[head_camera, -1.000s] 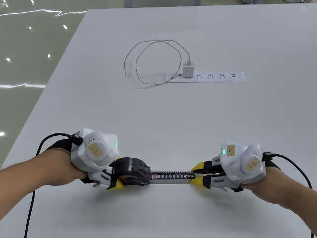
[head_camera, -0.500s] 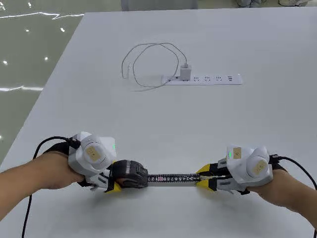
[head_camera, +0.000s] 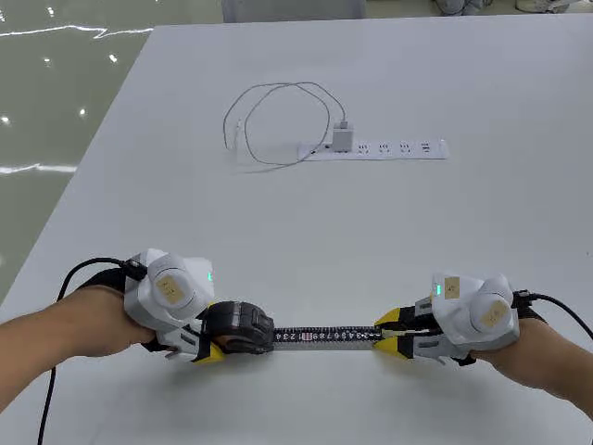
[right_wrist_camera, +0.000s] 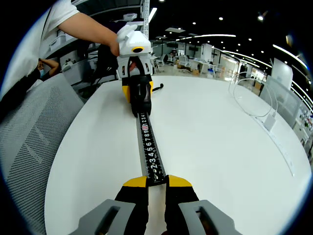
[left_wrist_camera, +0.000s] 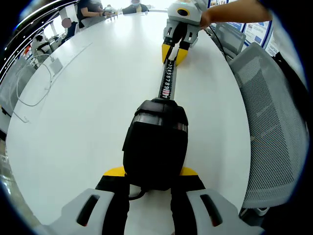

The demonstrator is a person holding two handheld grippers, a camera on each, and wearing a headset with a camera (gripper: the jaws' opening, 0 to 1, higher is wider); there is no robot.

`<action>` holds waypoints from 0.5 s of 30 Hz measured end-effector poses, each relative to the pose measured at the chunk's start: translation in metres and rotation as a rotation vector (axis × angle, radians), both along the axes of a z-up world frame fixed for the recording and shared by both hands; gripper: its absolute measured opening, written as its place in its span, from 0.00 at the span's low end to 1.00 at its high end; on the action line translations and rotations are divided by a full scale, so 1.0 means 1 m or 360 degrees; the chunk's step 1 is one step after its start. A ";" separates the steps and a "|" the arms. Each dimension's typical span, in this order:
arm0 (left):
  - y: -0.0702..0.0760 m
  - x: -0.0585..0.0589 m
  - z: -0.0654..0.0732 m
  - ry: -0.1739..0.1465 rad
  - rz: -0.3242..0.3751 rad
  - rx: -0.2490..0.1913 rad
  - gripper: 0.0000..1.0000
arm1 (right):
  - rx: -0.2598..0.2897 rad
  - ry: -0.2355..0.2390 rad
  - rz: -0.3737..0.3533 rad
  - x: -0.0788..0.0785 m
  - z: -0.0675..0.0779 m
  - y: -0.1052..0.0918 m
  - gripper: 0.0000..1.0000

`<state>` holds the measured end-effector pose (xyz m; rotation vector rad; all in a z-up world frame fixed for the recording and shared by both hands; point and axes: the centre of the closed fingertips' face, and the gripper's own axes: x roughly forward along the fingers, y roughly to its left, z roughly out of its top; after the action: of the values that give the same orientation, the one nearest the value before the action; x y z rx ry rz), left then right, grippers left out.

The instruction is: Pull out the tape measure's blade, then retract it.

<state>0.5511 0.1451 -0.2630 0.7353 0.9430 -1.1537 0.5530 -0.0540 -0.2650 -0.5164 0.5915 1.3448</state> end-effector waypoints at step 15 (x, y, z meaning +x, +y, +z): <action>0.000 0.000 0.000 -0.0003 -0.0002 0.0004 0.27 | -0.0027 -0.0002 -0.0023 0.000 0.001 -0.017 0.08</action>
<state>0.5511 0.1452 -0.2631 0.7392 0.9427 -1.1524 0.5526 -0.0707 -0.2641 -0.5258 0.6048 1.3264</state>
